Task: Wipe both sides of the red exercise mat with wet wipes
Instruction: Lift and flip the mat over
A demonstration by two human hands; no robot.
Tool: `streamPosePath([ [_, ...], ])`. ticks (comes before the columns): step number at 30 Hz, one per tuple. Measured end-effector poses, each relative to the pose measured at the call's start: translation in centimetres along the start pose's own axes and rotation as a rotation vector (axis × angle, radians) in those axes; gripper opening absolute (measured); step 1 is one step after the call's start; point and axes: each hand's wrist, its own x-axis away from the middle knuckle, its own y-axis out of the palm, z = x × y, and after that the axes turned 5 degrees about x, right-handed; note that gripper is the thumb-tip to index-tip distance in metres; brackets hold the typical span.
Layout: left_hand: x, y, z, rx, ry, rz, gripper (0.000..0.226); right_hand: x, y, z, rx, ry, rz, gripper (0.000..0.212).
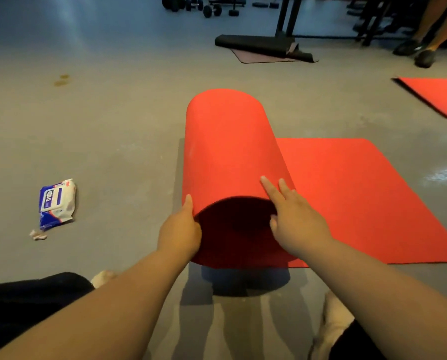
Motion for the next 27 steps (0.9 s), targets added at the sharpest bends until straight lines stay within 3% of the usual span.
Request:
streamPosePath([
  [3,0.0,-0.2,3.7,-0.009,0.231,0.000,0.071,-0.1,-0.7,5.2,0.027,0.308,-0.104,0.081],
  [5,0.1,1.3,3.4,0.042,0.259,-0.062,0.081,1.0,-1.8,7.7,0.025,0.468,-0.139,0.091],
  [6,0.1,2.3,2.4,0.073,0.181,-0.110,0.089,1.5,-2.2,7.9,-0.005,0.461,-0.103,0.096],
  [8,-0.2,4.2,0.6,0.184,-0.030,-0.224,0.104,2.0,-2.1,6.6,-0.049,0.270,-0.036,0.095],
  [10,-0.5,5.3,0.3,0.185,-0.111,-0.316,0.085,1.9,-1.1,5.1,-0.030,0.071,0.015,0.090],
  [12,-1.0,5.5,1.4,0.076,-0.032,-0.149,0.039,1.3,-0.3,5.5,-0.018,0.062,0.067,0.080],
  [13,-1.3,5.3,2.1,0.026,0.011,-0.065,0.029,0.9,-0.4,6.3,-0.032,0.129,0.066,0.072],
  [15,-1.6,4.0,3.5,0.020,0.066,0.009,0.028,0.3,-1.1,8.0,-0.033,0.296,0.051,0.061],
  [17,-2.1,1.9,5.1,0.043,0.139,0.059,0.036,-0.4,-1.6,8.5,0.020,0.353,0.066,0.067],
  [21,-4.3,-4.7,6.9,0.008,0.275,0.169,0.053,-2.8,-1.9,5.7,-0.114,0.308,0.040,0.086],
  [27,-5.9,-10.3,4.6,0.050,0.265,0.284,0.033,-7.1,-3.0,-2.0,-0.409,0.206,0.042,0.085],
])
